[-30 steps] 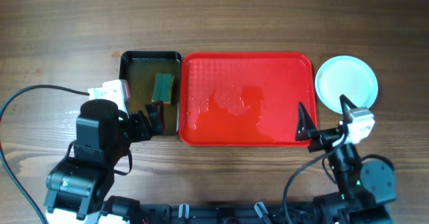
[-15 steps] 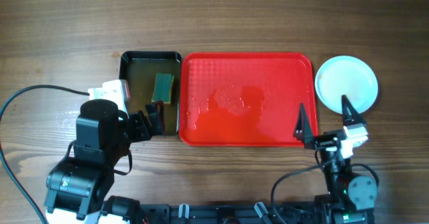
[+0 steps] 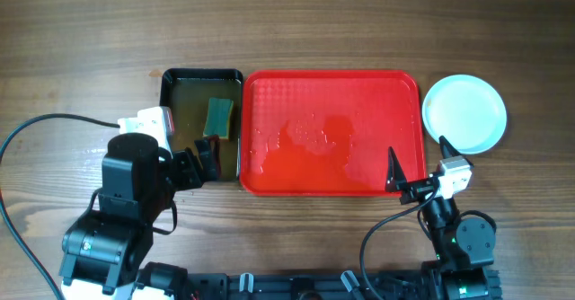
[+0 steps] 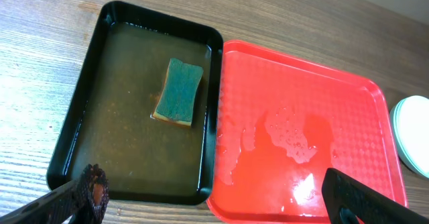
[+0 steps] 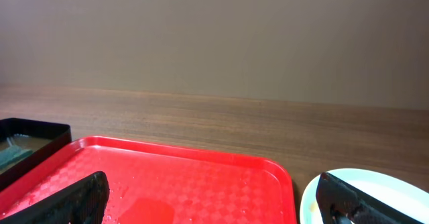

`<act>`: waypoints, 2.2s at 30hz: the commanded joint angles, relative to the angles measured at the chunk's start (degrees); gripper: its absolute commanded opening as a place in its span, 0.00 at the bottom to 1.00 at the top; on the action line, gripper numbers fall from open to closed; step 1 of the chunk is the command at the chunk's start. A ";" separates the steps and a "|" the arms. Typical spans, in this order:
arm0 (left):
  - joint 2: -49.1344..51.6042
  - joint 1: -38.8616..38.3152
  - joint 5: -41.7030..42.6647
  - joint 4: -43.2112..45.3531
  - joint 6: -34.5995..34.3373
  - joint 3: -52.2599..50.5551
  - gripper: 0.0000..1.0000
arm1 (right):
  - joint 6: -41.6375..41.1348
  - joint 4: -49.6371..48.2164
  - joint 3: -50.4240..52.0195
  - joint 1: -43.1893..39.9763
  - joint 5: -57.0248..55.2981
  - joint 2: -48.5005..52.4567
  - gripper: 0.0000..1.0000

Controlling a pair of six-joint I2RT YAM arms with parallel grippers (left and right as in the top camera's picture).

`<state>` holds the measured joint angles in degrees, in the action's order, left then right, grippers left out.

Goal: Clean dirty plates on tray and stack at the side

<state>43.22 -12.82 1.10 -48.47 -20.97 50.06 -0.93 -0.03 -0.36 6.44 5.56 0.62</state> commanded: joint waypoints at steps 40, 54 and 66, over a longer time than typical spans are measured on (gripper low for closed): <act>-43.06 10.60 3.37 45.77 8.74 -49.75 1.00 | 0.76 -0.31 0.07 -0.20 0.92 -0.42 1.00; -43.06 10.58 3.56 44.37 8.37 -49.75 1.00 | 0.79 -0.33 0.07 -0.20 0.92 -0.42 0.99; -43.06 10.58 3.56 44.37 8.37 -49.72 1.00 | 0.79 -0.31 0.07 -0.20 0.92 -0.42 0.99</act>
<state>0.69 -2.61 4.36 -3.79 -13.76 0.58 -0.73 -0.01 -0.36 6.44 5.58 0.62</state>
